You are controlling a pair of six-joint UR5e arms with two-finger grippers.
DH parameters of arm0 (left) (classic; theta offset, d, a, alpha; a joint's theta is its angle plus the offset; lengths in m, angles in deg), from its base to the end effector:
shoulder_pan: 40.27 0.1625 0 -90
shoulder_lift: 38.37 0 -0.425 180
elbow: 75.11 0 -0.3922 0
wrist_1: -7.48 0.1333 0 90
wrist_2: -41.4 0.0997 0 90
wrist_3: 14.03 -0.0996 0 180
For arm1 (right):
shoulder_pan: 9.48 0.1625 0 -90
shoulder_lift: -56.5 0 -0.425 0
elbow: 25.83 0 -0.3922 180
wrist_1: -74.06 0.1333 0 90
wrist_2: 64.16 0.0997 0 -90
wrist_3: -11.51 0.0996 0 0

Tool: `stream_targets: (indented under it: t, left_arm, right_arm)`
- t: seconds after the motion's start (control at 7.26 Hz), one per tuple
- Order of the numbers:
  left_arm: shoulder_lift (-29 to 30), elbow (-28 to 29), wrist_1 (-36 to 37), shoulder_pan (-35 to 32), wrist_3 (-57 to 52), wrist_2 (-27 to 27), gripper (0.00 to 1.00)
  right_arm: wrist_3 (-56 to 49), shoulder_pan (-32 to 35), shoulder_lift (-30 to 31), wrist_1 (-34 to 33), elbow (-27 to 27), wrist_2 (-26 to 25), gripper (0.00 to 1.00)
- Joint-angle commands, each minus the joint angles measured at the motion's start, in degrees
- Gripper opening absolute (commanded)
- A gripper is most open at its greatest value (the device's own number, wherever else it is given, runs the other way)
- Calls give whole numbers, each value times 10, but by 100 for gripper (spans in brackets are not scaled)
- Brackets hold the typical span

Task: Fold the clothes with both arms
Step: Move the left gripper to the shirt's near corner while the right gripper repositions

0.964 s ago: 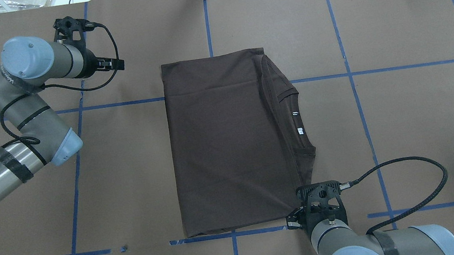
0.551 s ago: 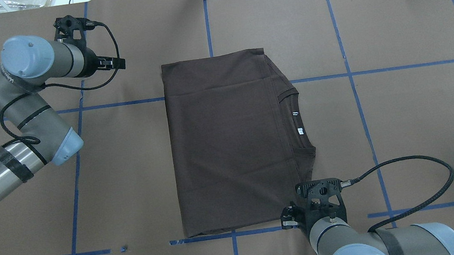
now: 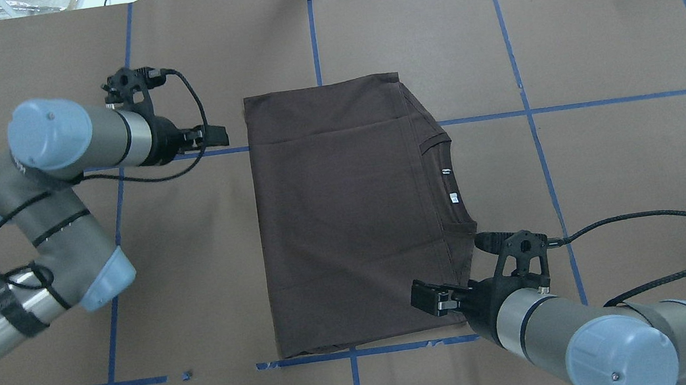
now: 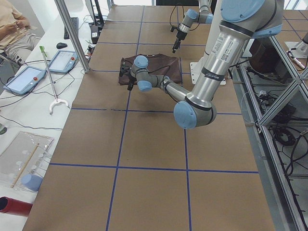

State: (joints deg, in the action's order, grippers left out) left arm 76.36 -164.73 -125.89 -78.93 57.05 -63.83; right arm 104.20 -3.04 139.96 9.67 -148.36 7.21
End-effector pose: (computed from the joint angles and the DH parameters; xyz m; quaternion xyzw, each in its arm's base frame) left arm 0.4499 -0.4971 0.3310 0.1695 0.5370 -0.0683 0.8236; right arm -0.4593 -0.2180 0.2878 0.1540 -0.5231 0.1527 0.8242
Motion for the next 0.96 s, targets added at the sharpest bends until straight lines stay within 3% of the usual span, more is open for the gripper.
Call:
stream_targets:
  t: [0.0, 0.14, 0.41, 0.55, 0.69, 0.83]
  left_arm:
    - [-78, -127, 6, 128, 164, 78, 100]
    - [-92, -156, 31, 173, 226, 109, 95]
    - [-90, -187, 106, 259, 329, 177, 68]
    - [-90, -187, 110, 284, 358, 193, 50]
    - [-89, -187, 110, 296, 368, 195, 39]
    - [-88, -186, 110, 302, 370, 196, 39]
  right_arm:
    - [38, 17, 13, 16, -10, 3, 100]
    - [38, 23, 13, 16, -9, 3, 100]
    - [38, 23, 13, 16, -8, 3, 100]
    - [39, 23, 13, 16, -7, 3, 100]
    - [39, 23, 13, 16, -6, 3, 100]
    - [40, 23, 13, 16, -6, 2, 100]
